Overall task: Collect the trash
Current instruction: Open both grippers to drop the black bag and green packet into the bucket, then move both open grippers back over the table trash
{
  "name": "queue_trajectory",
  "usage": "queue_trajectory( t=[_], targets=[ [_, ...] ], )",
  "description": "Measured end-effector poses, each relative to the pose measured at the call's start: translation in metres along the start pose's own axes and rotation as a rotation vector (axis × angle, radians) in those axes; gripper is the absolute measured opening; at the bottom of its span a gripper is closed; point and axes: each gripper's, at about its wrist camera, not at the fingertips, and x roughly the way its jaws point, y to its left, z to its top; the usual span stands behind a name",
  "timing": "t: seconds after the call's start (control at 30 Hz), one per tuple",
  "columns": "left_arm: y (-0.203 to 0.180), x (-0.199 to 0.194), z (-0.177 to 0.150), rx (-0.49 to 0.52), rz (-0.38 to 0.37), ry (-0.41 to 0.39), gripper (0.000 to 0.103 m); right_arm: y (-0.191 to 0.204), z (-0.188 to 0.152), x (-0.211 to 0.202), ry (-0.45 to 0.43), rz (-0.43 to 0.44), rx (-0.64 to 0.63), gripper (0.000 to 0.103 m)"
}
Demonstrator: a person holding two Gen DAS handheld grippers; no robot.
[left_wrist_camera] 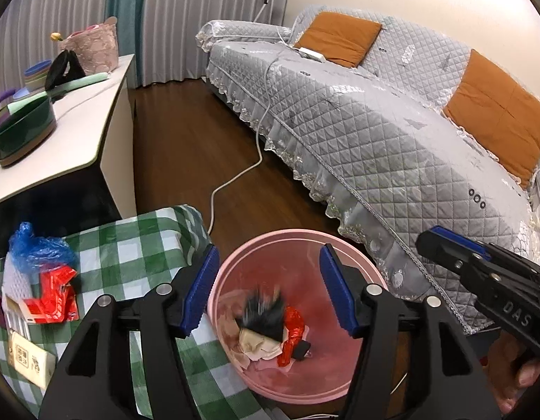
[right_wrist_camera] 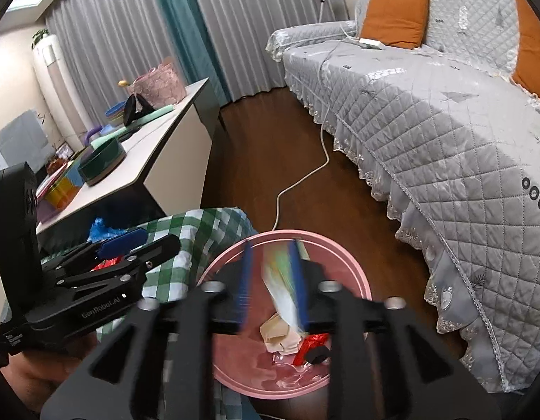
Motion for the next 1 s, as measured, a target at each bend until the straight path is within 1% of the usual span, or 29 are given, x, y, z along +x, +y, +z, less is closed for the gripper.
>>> queue_trajectory(
  t=[0.17, 0.27, 0.33, 0.37, 0.43, 0.5, 0.57, 0.63, 0.7, 0.8, 0.87, 0.93, 1.0],
  targets=[
    [0.017, -0.005, -0.003, -0.035, 0.013, -0.007, 0.059, -0.001, 0.001, 0.002, 0.004, -0.005, 0.012, 0.037],
    [0.027, -0.011, -0.008, -0.065, 0.022, -0.009, 0.059, 0.006, 0.001, 0.001, -0.002, -0.003, 0.001, 0.039],
    [0.032, -0.017, -0.011, -0.068, 0.034, -0.018, 0.059, 0.012, 0.001, -0.001, -0.013, 0.001, -0.009, 0.048],
    [0.035, -0.021, -0.012, -0.069, 0.041, -0.024, 0.059, 0.014, 0.002, -0.001, -0.019, 0.004, -0.013, 0.051],
    [0.044, -0.032, -0.018, -0.08, 0.061, -0.039, 0.059, 0.025, 0.001, -0.002, -0.027, 0.016, -0.03, 0.06],
    [0.053, -0.043, -0.023, -0.097, 0.077, -0.055, 0.059, 0.035, 0.001, -0.003, -0.033, 0.027, -0.047, 0.063],
    [0.063, -0.055, -0.029, -0.114, 0.095, -0.076, 0.059, 0.046, 0.0, -0.002, -0.025, 0.041, -0.063, 0.064],
    [0.07, -0.066, -0.035, -0.116, 0.116, -0.095, 0.059, 0.059, 0.0, -0.001, -0.018, 0.05, -0.075, 0.067],
    [0.078, -0.079, -0.042, -0.113, 0.148, -0.111, 0.059, 0.075, -0.002, -0.002, -0.019, 0.057, -0.097, 0.068],
    [0.092, -0.1, -0.052, -0.091, 0.191, -0.123, 0.059, 0.099, -0.006, -0.002, -0.022, 0.066, -0.142, 0.068],
    [0.102, -0.111, -0.055, -0.081, 0.203, -0.126, 0.059, 0.115, -0.009, -0.002, -0.02, 0.069, -0.171, 0.068],
    [0.117, -0.127, -0.058, -0.073, 0.233, -0.131, 0.059, 0.13, -0.012, 0.0, -0.008, 0.087, -0.188, 0.068],
    [0.132, -0.14, -0.061, -0.073, 0.24, -0.139, 0.059, 0.143, -0.015, 0.001, 0.001, 0.1, -0.207, 0.068]
  ],
)
